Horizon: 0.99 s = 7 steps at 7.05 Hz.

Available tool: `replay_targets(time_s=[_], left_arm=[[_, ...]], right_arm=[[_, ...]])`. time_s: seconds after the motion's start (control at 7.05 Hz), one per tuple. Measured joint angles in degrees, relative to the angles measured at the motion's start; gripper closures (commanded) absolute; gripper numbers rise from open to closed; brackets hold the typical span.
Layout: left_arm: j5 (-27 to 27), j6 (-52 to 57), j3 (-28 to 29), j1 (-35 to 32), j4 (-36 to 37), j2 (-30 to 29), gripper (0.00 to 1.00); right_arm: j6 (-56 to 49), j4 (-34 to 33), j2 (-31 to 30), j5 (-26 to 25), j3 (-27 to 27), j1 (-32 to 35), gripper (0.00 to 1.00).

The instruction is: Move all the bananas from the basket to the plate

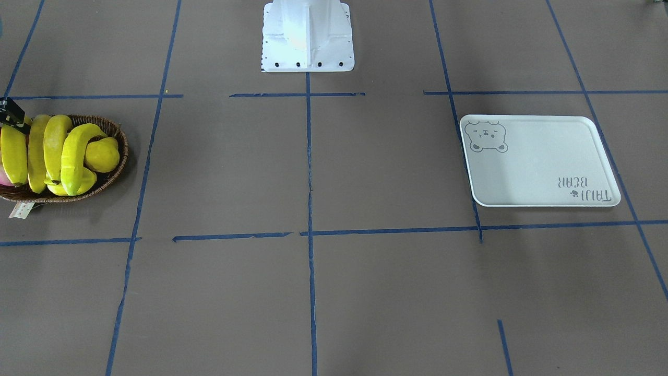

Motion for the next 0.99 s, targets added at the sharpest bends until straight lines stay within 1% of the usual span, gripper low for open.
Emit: replay_targets(time_s=[0.14, 0.28, 0.57, 0.99], left_arm=[[0.0, 0.0, 0.0, 0.0, 0.0, 0.0, 0.0], [0.0, 0.0, 0.0, 0.0, 0.0, 0.0, 0.0], [0.0, -0.1, 0.0, 0.0, 0.1, 0.0, 0.0], [0.0, -0.1, -0.1, 0.0, 0.1, -0.2, 0.0]], right_arm=[[-0.1, 0.0, 0.0, 0.1, 0.3, 0.1, 0.97], [-0.3, 0.0, 0.0, 0.3, 0.7, 0.9, 0.99], [-1.0, -0.4, -0.3, 1.3, 3.3, 5.3, 1.0], [-1.0, -1.2, -0.5, 7.2, 11.6, 14.7, 1.0]])
